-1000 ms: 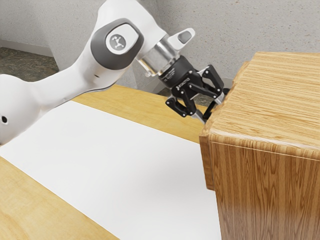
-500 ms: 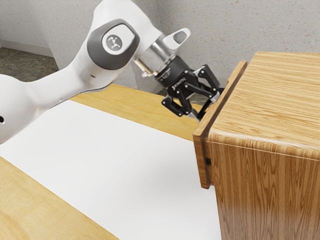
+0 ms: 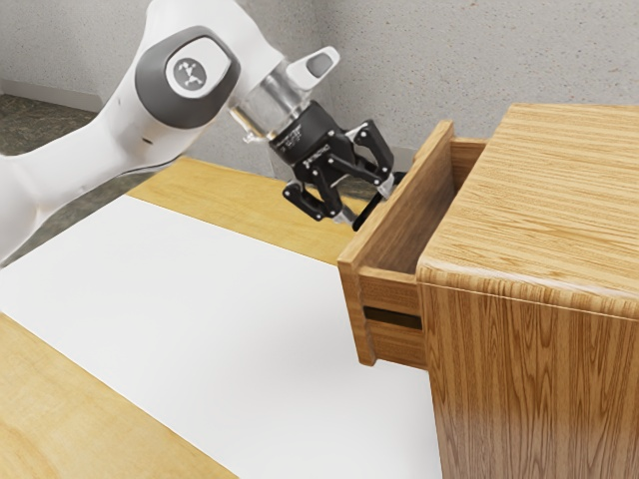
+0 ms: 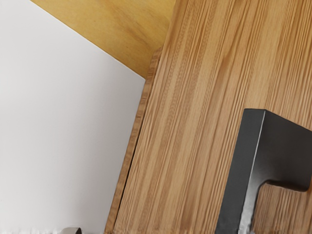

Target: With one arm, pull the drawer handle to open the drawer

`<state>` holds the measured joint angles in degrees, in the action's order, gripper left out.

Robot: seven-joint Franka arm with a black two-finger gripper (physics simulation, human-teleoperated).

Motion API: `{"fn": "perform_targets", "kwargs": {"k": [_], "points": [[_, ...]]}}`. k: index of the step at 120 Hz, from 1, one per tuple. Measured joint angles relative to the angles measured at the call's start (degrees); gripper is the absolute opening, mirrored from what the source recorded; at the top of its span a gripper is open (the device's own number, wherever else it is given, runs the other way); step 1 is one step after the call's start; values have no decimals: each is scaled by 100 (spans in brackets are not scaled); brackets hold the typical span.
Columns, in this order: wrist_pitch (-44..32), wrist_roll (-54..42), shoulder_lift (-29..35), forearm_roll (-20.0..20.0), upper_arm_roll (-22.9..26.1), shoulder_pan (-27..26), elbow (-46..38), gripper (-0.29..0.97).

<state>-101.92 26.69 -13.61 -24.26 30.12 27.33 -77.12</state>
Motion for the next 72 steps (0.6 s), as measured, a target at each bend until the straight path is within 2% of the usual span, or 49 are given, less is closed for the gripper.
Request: {"fn": "perform_targets", "kwargs": {"k": [20, 72], "points": [[30, -20, 211, 43, -68, 12, -277, 36], [213, -67, 553, 52, -94, 437, -472, 36]]}}
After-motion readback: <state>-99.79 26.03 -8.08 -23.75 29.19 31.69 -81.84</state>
